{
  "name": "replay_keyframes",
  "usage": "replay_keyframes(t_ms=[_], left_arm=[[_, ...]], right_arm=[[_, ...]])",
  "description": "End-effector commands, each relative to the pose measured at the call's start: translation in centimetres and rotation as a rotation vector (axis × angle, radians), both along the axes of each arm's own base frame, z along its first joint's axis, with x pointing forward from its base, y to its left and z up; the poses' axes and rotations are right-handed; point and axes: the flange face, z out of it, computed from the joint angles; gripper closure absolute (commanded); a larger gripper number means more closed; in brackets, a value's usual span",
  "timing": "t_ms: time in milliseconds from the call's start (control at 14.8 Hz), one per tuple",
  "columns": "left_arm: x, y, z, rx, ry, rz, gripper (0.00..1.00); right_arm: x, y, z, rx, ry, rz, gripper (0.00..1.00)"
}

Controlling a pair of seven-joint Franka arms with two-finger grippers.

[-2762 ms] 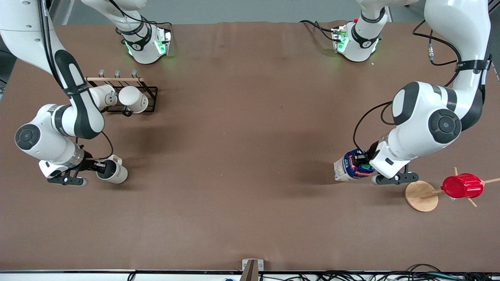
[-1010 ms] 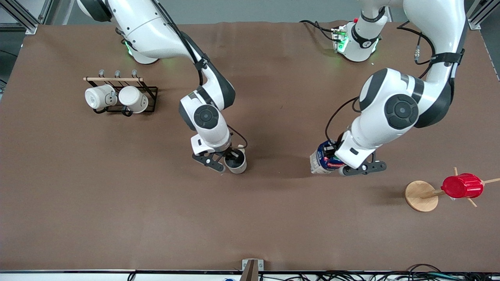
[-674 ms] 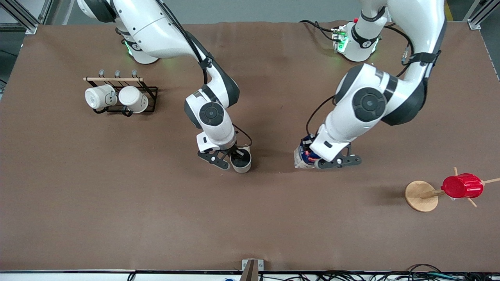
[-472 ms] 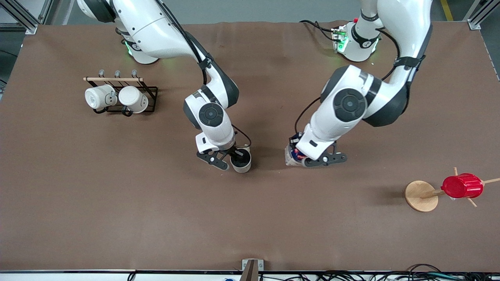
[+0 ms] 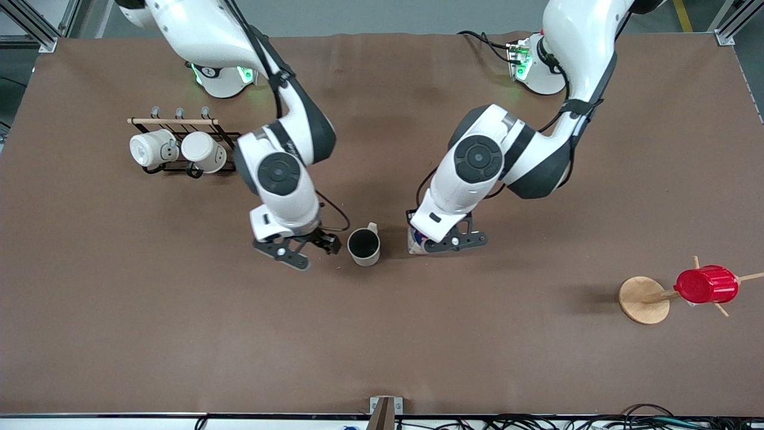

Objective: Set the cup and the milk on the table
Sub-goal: 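Carry the mug with the right gripper while the left gripper carries the carton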

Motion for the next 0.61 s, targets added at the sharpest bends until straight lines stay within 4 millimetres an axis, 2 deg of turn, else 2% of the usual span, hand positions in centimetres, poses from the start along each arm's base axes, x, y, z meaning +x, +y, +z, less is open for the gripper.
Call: replay_keyframes(t_ms=[0,135,337,539], left_arm=[[0.5,-1.4,1.9,-0.02,-0.051,0.027,0.87],[0.4,-1.7,1.6,-0.02,-0.053,0.032,0.87],[-0.2,-2.8,1.3,-0.019,-0.053,0.039,0.87],[-0.5,-3.5,0.5,-0.016,-0.052,0.047,0.87]], right_arm=[[1.0,-6.2,5.9,-0.015,-0.041,0.008,0.0],[1.9,-11.1,8.8,-0.014,-0.047,0.025,0.0],[2.2,-19.5,11.8,-0.02,-0.044,0.059,0.0],[0.5,-25.6,14.6,-0.013,-0.054,0.068,0.0]])
